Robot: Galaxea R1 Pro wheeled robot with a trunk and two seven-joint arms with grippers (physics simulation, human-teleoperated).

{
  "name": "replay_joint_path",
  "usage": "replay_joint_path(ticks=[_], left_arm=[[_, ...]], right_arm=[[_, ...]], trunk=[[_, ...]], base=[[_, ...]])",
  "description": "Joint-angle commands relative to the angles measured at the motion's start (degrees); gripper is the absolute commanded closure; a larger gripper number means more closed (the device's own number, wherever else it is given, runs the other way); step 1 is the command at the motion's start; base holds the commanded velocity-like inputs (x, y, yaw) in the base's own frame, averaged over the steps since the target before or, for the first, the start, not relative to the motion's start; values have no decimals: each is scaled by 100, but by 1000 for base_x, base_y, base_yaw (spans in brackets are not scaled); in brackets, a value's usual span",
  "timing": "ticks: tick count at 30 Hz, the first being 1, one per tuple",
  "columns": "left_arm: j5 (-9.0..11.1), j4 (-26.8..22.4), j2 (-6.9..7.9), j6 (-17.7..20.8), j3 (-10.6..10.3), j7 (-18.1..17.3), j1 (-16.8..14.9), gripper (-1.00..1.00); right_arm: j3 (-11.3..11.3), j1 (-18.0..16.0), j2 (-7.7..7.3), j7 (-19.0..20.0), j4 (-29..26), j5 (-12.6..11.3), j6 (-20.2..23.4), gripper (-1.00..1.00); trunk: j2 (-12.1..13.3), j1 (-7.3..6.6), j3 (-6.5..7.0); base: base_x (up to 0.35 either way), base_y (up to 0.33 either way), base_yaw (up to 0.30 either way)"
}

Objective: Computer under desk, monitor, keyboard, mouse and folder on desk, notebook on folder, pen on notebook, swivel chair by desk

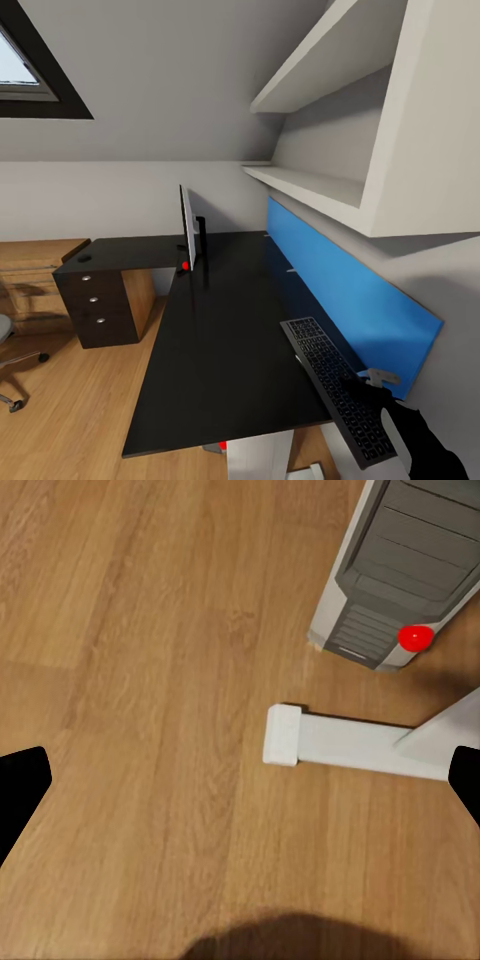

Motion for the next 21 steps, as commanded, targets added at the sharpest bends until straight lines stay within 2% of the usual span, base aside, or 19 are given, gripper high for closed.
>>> replay_joint_path(ticks=[1,15,21], left_arm=[[-24,3,-2,-17,16,23,-4,-100],[-24,3,-2,-17,12,23,-4,-100],[-23,3,-2,-17,16,23,-4,-100]], right_arm=[[-13,-3,1,20,-8,-40,33,-100],[-13,-3,1,20,-8,-41,33,-100],[-13,-3,1,20,-8,-39,33,-100]], trunk=[[-5,1,-7],[-5,1,-7],[-246,132,-115]], base=[[0,0,0],[0,0,0],[0,0,0]])
